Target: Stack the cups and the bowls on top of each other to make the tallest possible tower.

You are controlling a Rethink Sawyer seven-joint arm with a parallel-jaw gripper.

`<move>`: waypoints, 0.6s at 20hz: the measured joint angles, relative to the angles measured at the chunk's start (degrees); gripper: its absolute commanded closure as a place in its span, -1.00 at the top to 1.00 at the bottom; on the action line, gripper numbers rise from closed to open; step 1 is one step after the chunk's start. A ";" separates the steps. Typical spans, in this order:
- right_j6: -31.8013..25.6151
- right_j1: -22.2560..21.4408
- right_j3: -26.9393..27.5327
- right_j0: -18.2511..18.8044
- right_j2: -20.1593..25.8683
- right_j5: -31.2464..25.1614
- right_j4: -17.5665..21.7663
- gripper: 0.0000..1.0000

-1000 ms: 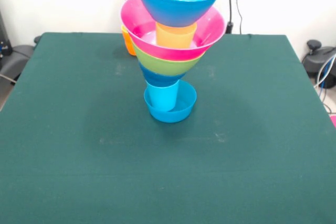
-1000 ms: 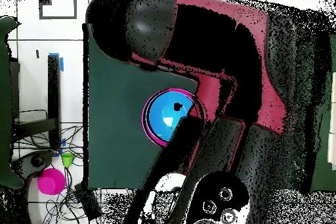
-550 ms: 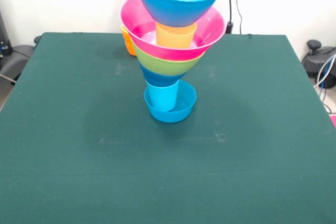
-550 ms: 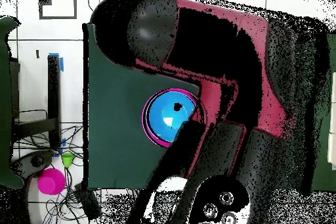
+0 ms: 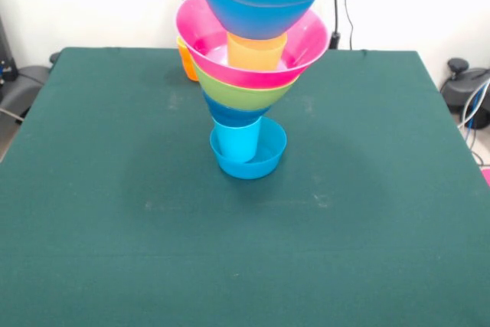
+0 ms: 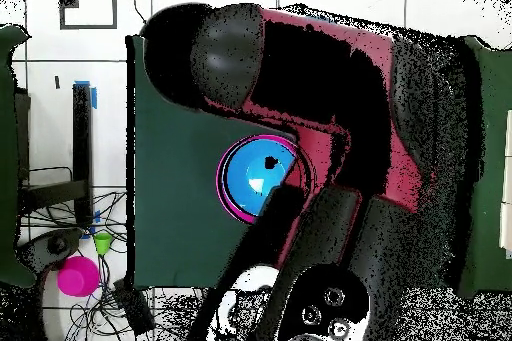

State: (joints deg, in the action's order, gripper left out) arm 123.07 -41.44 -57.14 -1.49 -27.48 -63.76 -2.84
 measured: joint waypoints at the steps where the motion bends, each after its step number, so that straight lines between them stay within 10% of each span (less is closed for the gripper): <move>1: 0.00 -0.02 -0.26 -0.08 0.00 0.15 0.04 -1.00; 12: 0.00 -0.54 -1.97 -0.99 0.01 0.77 0.52 -1.00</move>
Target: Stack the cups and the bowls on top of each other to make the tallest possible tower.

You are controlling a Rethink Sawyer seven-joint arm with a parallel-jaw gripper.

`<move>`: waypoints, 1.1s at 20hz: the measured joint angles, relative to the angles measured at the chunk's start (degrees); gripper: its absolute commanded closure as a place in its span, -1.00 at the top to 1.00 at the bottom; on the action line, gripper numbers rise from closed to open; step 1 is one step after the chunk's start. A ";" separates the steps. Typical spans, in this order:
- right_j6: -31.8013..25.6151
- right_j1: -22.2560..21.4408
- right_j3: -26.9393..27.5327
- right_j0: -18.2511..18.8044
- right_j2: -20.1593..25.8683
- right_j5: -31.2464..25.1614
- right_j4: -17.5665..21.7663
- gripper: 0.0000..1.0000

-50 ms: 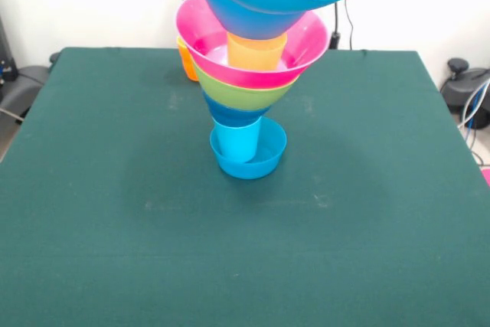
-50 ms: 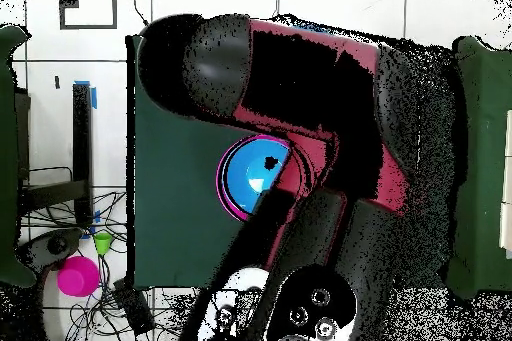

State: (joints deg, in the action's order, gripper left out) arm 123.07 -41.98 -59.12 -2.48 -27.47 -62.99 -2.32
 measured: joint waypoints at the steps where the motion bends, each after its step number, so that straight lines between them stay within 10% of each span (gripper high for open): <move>1: 0.00 -0.12 -0.16 -0.04 0.00 0.04 0.04 -1.00; 22: 0.00 -3.27 -5.19 -0.53 -0.02 1.95 0.62 -1.00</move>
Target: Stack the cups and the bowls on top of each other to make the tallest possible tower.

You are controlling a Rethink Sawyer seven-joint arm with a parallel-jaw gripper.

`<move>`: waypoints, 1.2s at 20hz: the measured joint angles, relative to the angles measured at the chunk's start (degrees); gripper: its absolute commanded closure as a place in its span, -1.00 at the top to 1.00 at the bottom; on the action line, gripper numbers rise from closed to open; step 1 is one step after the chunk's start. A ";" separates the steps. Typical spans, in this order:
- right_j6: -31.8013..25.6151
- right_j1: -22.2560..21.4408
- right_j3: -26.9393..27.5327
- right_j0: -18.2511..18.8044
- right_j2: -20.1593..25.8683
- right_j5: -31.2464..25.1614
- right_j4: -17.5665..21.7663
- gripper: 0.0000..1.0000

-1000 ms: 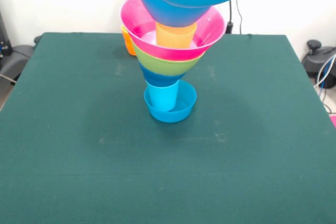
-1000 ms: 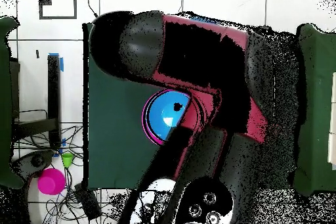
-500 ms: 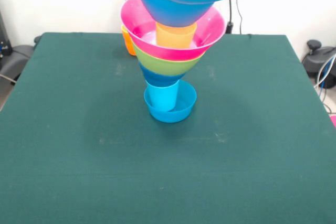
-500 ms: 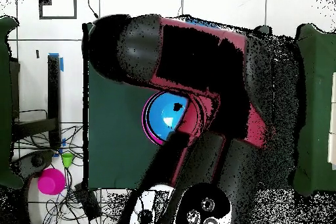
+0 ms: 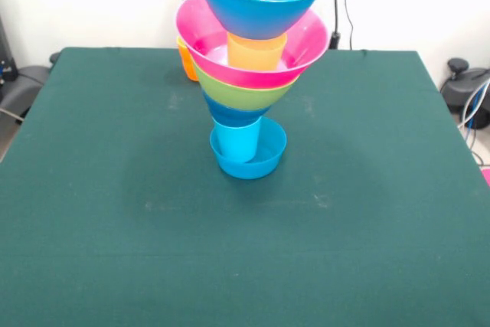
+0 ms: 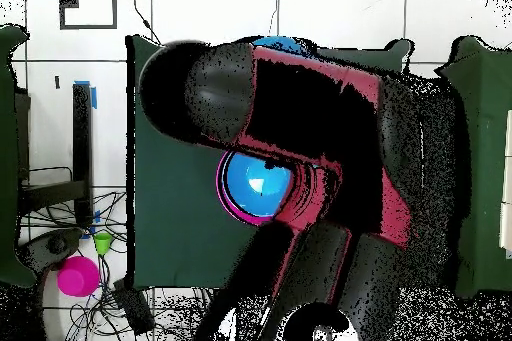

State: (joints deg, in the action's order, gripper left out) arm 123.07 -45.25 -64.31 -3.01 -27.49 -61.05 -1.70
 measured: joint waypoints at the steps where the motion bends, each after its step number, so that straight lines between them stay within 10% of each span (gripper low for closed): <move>1: 0.00 -0.28 -0.61 -0.05 0.01 -0.01 0.01 -1.00; 24: 0.00 -2.83 -6.42 -1.51 0.00 1.38 0.25 -1.00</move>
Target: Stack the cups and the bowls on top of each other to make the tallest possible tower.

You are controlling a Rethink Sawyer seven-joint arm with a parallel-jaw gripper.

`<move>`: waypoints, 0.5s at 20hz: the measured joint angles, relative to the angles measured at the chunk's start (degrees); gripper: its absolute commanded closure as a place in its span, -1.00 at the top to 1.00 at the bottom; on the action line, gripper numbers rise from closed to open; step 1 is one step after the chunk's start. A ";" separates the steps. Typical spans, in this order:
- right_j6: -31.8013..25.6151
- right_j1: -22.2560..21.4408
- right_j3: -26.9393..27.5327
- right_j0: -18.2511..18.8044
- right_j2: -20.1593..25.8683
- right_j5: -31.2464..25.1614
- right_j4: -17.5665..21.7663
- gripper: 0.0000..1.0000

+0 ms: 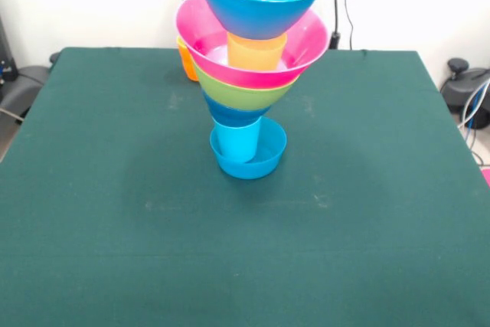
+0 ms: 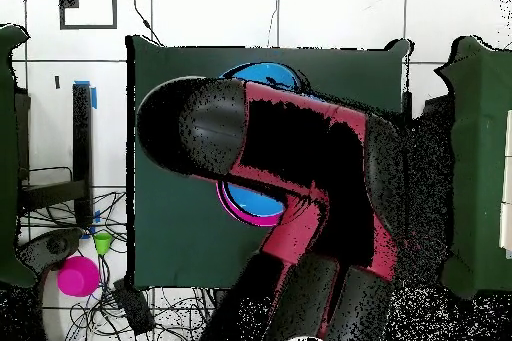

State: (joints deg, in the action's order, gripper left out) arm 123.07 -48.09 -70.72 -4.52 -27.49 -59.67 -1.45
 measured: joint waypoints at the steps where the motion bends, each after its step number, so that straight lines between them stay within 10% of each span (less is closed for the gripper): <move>1: 0.00 0.01 -0.12 0.00 0.01 0.26 0.00 -1.00; 10: 0.00 -0.15 -1.69 0.07 0.23 1.85 0.00 -1.00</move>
State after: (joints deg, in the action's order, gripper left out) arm 123.07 -48.23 -72.42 -4.45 -27.26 -57.82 -1.45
